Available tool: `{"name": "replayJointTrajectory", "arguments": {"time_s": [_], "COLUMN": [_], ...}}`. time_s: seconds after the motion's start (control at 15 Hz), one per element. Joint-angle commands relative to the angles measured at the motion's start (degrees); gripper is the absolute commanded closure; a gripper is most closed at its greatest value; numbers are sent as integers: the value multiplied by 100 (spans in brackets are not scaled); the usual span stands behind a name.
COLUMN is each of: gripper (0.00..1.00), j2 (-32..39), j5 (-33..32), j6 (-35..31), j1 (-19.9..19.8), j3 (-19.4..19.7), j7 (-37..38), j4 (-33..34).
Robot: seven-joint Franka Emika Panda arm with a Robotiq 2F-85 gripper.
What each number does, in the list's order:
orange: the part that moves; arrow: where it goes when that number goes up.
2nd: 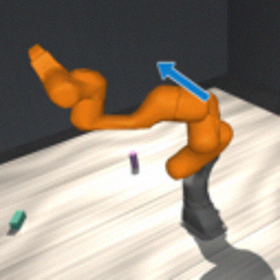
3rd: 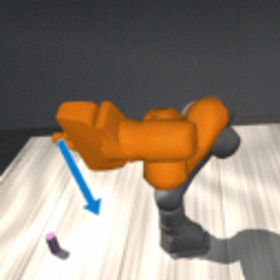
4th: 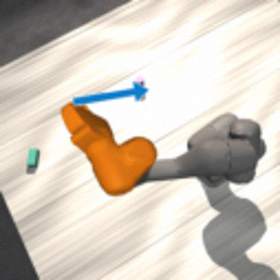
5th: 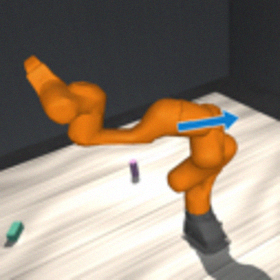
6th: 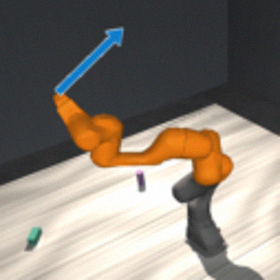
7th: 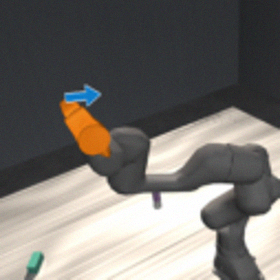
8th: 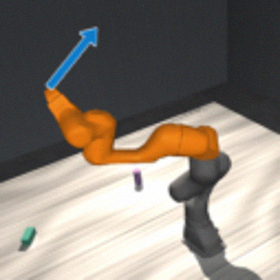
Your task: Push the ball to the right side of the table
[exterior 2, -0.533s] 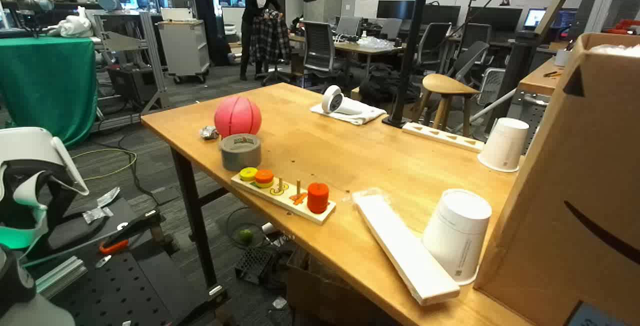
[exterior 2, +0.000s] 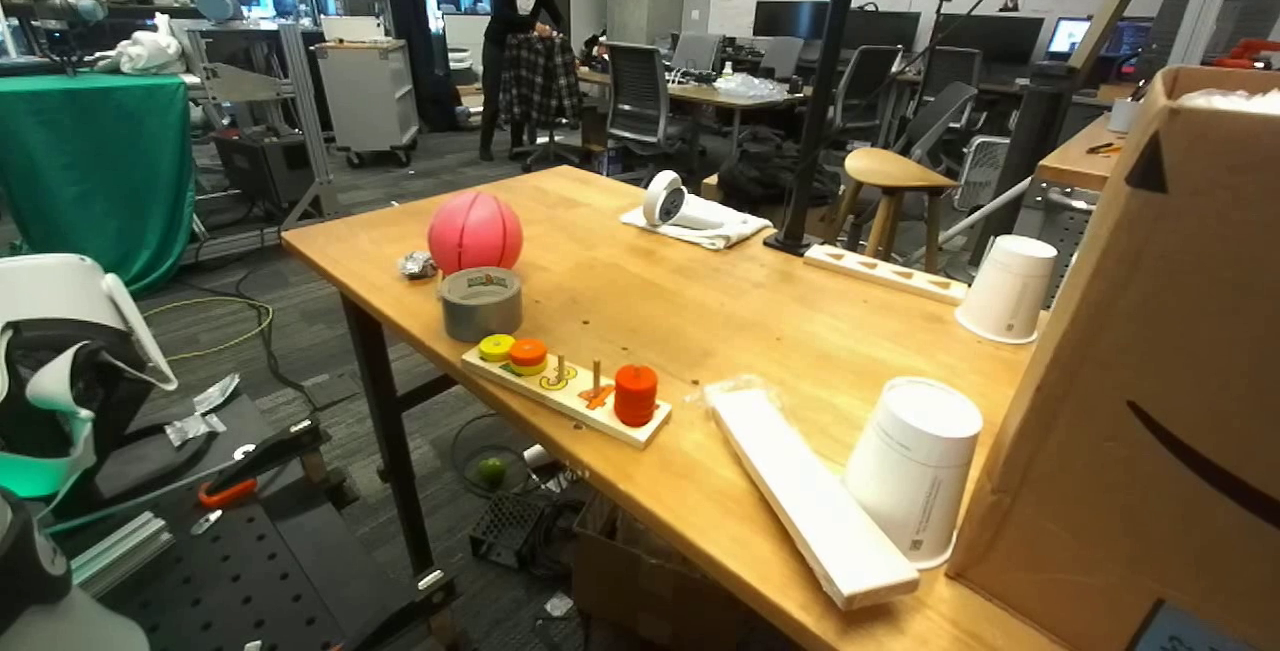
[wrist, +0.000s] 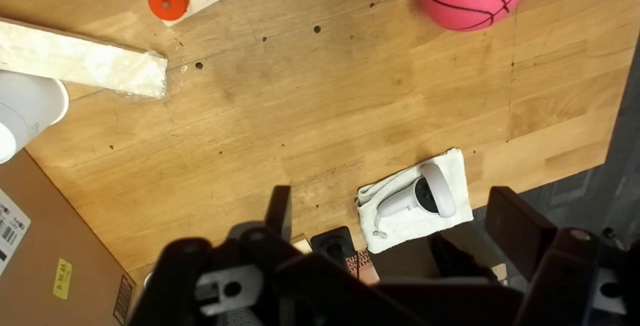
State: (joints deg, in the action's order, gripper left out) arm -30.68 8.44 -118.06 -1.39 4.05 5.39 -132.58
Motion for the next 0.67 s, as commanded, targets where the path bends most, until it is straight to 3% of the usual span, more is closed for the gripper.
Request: {"name": "replayJointTrajectory", "arguments": {"time_s": [0.0, 0.33, 0.6], "gripper": [0, 0, 0], "j2": [-45, -538, -854], "j5": [90, 21, 123], "j6": [32, -196, -349], "j1": [-11, 234, 792], "j3": [-51, -559, -1269], "j7": [-69, 4, 199], "j4": [-4, -458, -843]}}
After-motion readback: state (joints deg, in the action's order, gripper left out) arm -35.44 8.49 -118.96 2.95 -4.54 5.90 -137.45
